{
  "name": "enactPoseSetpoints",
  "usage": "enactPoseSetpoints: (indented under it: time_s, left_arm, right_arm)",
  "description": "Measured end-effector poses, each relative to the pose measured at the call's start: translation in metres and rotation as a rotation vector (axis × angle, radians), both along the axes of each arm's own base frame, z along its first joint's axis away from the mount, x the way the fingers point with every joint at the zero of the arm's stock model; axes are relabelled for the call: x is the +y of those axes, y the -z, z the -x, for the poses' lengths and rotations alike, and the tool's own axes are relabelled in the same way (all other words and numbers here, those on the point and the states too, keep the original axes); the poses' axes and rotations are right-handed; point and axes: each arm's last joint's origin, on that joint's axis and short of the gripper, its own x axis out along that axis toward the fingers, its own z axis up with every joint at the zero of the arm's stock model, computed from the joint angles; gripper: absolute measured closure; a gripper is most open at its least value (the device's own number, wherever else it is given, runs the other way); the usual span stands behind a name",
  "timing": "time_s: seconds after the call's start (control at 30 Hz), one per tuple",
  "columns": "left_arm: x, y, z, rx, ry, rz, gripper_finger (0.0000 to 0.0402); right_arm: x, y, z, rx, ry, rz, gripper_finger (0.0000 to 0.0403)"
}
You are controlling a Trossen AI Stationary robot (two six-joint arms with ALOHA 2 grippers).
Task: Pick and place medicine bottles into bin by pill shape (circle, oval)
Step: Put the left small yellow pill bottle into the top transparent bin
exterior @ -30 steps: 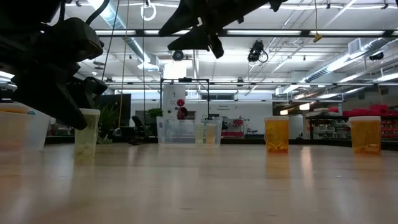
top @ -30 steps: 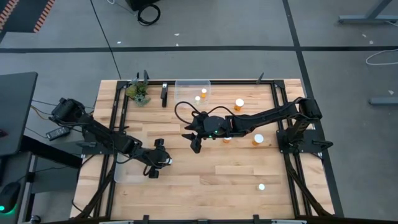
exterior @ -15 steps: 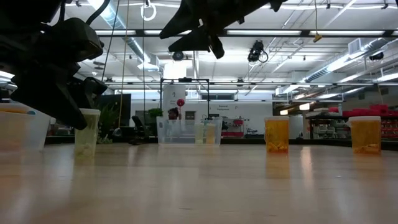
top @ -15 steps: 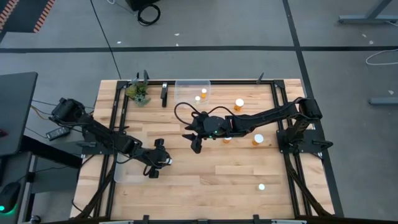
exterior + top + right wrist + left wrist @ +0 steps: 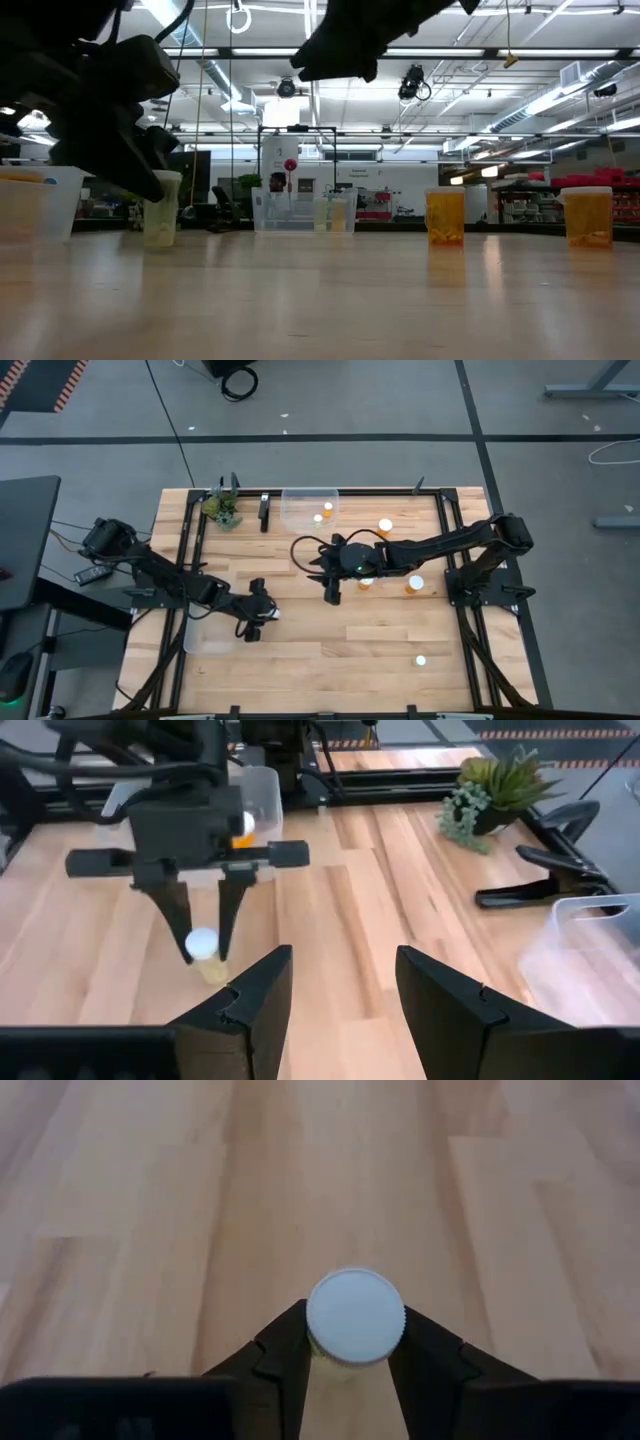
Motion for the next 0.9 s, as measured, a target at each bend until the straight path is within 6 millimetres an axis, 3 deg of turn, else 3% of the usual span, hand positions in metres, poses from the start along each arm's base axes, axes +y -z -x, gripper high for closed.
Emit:
enactPoseSetpoints:
  time_s: [0.3, 0.5, 0.7, 0.9]
  left_arm:
    - [0.021, -0.023, -0.025, -0.075, -0.153, 0.05, 0.0278]
    - [0.055, -0.052, -0.048, -0.093, -0.27, 0.008, 0.0273]
    - [0.102, -0.08, -0.065, -0.157, -0.382, -0.07, 0.0276]
    - [0.15, -0.094, -0.07, -0.173, -0.488, -0.142, 0.0273]
  right_arm:
    - [-0.026, 0.026, 0.072, -0.025, -0.024, 0.065, 0.0217]
    - [-0.026, 0.047, 0.115, -0.077, -0.021, 0.053, 0.0217]
    - [-0.025, 0.062, 0.135, -0.077, -0.048, 0.039, 0.0217]
    - [-0.021, 0.071, 0.147, -0.083, -0.061, -0.085, 0.0217]
